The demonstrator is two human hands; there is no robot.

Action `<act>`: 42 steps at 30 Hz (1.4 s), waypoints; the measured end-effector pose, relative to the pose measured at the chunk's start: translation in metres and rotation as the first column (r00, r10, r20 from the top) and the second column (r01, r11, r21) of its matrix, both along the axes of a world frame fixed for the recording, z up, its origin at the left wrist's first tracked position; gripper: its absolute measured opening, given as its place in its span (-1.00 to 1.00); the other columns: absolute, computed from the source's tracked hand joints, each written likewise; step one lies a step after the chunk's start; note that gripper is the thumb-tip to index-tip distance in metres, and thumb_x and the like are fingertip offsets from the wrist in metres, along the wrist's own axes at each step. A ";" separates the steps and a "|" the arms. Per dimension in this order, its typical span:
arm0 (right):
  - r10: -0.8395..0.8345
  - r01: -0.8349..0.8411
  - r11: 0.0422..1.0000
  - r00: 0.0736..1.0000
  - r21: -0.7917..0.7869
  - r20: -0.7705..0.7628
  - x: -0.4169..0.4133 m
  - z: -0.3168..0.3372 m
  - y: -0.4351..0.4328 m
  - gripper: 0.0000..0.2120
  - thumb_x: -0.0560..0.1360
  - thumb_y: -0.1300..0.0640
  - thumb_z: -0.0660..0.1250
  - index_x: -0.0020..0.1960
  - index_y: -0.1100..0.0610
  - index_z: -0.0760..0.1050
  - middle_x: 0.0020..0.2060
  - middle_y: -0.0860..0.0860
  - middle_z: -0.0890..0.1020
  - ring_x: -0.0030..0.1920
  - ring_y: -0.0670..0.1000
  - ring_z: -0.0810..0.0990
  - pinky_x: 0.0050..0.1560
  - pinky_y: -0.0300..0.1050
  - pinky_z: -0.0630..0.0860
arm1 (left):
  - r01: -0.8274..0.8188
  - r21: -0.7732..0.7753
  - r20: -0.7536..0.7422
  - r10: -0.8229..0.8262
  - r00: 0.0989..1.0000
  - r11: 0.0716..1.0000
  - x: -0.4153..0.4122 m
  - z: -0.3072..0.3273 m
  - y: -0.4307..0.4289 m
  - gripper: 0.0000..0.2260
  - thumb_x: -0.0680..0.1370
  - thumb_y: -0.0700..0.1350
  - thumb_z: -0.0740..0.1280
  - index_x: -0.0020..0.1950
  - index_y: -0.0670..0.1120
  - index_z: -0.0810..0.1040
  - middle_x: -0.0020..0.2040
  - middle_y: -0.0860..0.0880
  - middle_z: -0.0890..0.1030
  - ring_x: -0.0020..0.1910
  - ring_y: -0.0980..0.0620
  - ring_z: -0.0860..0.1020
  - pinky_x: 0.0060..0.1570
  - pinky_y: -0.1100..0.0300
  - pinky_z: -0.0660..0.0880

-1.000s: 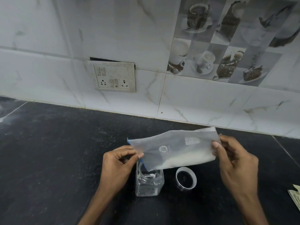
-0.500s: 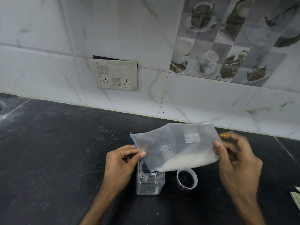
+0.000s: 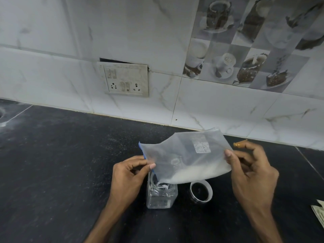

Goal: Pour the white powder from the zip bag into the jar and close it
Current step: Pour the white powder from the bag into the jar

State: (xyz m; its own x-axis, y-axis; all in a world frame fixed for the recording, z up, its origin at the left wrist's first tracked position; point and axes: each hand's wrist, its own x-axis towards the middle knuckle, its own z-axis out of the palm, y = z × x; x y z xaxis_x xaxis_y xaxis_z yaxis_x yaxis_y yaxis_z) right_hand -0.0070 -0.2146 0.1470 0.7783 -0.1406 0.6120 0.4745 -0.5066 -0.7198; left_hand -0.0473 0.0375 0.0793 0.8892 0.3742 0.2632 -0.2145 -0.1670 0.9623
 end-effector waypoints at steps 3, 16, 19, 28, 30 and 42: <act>-0.004 0.005 0.999 1.000 0.042 -0.007 0.002 0.001 -0.001 -0.73 0.47 0.21 0.44 0.15 0.13 0.50 -0.20 -0.09 0.66 -0.13 -0.31 0.67 -0.16 -0.49 0.55 | 0.009 0.003 0.001 -0.009 1.000 1.000 0.000 0.001 0.000 -0.80 0.41 -0.35 0.51 -0.16 -0.04 0.75 -0.12 0.09 0.76 -0.13 0.13 0.72 -0.09 0.30 0.63; -0.016 0.015 0.999 1.000 0.042 0.010 0.002 0.005 -0.002 -0.72 0.47 0.20 0.44 0.16 0.16 0.51 -0.19 -0.06 0.67 -0.05 -0.18 0.68 -0.14 -0.49 0.56 | 0.022 -0.023 0.004 -0.022 1.000 0.999 0.002 0.002 -0.001 -0.79 0.41 -0.34 0.51 -0.15 -0.03 0.76 -0.11 0.09 0.76 -0.10 0.11 0.73 -0.07 0.27 0.64; -0.016 0.015 0.997 1.000 0.072 0.015 0.002 0.006 -0.001 -0.72 0.48 0.21 0.44 0.16 0.16 0.50 -0.19 -0.05 0.67 -0.05 -0.15 0.69 -0.13 -0.48 0.56 | 0.024 -0.012 0.016 -0.024 1.000 1.000 0.002 0.003 -0.003 -0.77 0.40 -0.34 0.52 -0.16 0.01 0.75 -0.12 0.11 0.76 -0.12 0.14 0.72 -0.10 0.33 0.62; -0.024 0.021 0.994 1.000 0.105 0.020 0.002 0.006 -0.001 -0.73 0.48 0.19 0.44 0.15 0.08 0.49 -0.20 -0.03 0.67 -0.09 -0.22 0.69 -0.16 -0.50 0.54 | 0.028 0.001 0.025 -0.028 0.999 1.000 0.004 0.005 -0.004 -0.79 0.41 -0.34 0.51 -0.15 -0.02 0.75 -0.11 0.10 0.76 -0.12 0.14 0.72 -0.09 0.32 0.63; -0.025 0.022 0.994 0.999 0.103 0.025 0.002 0.006 0.000 -0.73 0.48 0.18 0.43 0.14 0.07 0.49 -0.19 -0.01 0.67 -0.05 -0.16 0.69 -0.15 -0.49 0.55 | 0.029 0.009 0.023 -0.029 0.999 1.000 0.004 0.005 -0.004 -0.79 0.41 -0.34 0.51 -0.14 -0.03 0.75 -0.12 0.11 0.76 -0.12 0.15 0.72 -0.09 0.34 0.62; -0.030 0.027 0.993 0.999 0.119 0.027 0.003 0.006 0.003 -0.76 0.48 0.17 0.44 0.12 0.07 0.50 -0.20 -0.03 0.68 -0.09 -0.12 0.70 -0.16 -0.47 0.55 | 0.019 0.032 0.012 -0.020 1.000 0.999 0.005 0.003 -0.005 -0.79 0.41 -0.36 0.51 -0.14 -0.03 0.76 -0.13 0.12 0.76 -0.13 0.16 0.72 -0.11 0.34 0.62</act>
State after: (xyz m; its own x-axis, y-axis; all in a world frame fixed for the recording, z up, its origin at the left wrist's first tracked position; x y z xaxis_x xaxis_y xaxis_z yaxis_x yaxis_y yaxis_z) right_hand -0.0039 -0.2115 0.1531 0.7553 -0.2353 0.6117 0.4825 -0.4319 -0.7620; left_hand -0.0422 0.0323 0.0826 0.8929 0.3479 0.2860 -0.2301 -0.1936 0.9537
